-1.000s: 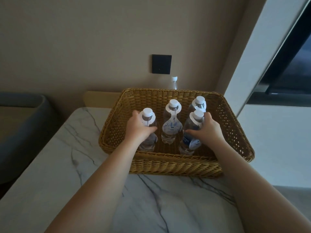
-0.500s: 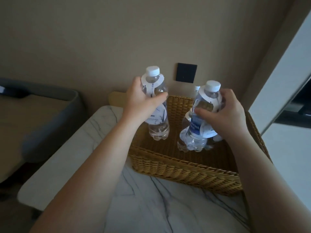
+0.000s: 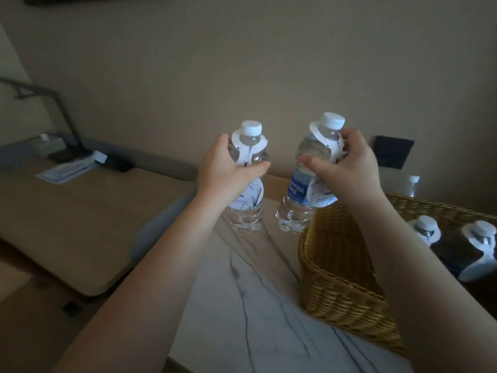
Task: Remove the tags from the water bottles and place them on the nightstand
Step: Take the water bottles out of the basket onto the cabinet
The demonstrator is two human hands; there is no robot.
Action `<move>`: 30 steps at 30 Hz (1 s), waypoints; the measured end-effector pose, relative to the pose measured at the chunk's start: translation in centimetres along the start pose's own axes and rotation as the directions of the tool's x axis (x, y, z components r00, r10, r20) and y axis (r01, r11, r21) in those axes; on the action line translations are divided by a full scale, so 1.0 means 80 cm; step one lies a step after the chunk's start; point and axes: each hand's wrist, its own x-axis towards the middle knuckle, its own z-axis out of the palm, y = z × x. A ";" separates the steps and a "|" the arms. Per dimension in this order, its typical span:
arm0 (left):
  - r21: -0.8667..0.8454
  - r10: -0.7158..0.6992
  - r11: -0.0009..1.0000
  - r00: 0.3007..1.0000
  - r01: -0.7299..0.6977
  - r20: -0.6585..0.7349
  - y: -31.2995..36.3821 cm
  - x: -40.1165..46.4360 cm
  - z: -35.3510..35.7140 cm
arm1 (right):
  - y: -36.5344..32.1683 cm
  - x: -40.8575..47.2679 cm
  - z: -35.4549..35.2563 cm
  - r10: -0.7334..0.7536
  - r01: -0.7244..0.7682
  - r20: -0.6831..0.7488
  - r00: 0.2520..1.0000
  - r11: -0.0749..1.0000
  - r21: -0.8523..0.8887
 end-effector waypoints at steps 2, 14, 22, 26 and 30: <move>0.043 -0.016 0.999 1.000 0.017 -0.013 -0.036 0.004 -0.012 | 0.010 -0.005 0.045 0.035 -0.035 0.041 0.999 0.999 -0.002; 0.199 -0.184 0.961 0.982 0.191 -0.051 -0.229 -0.038 -0.020 | 0.099 -0.088 0.210 0.168 -0.158 0.102 0.981 0.982 -0.102; 0.265 -0.161 0.945 0.978 0.192 -0.134 -0.244 -0.052 -0.008 | 0.117 -0.098 0.232 0.233 -0.207 0.183 0.955 0.967 -0.150; 0.256 -0.168 0.946 0.976 0.200 -0.142 -0.247 -0.053 -0.007 | 0.120 -0.101 0.234 0.250 -0.224 0.191 0.949 0.963 -0.149; 0.252 -0.154 0.950 0.979 0.184 -0.134 -0.248 -0.060 -0.003 | 0.120 -0.100 0.235 0.265 -0.232 0.215 0.940 0.958 -0.168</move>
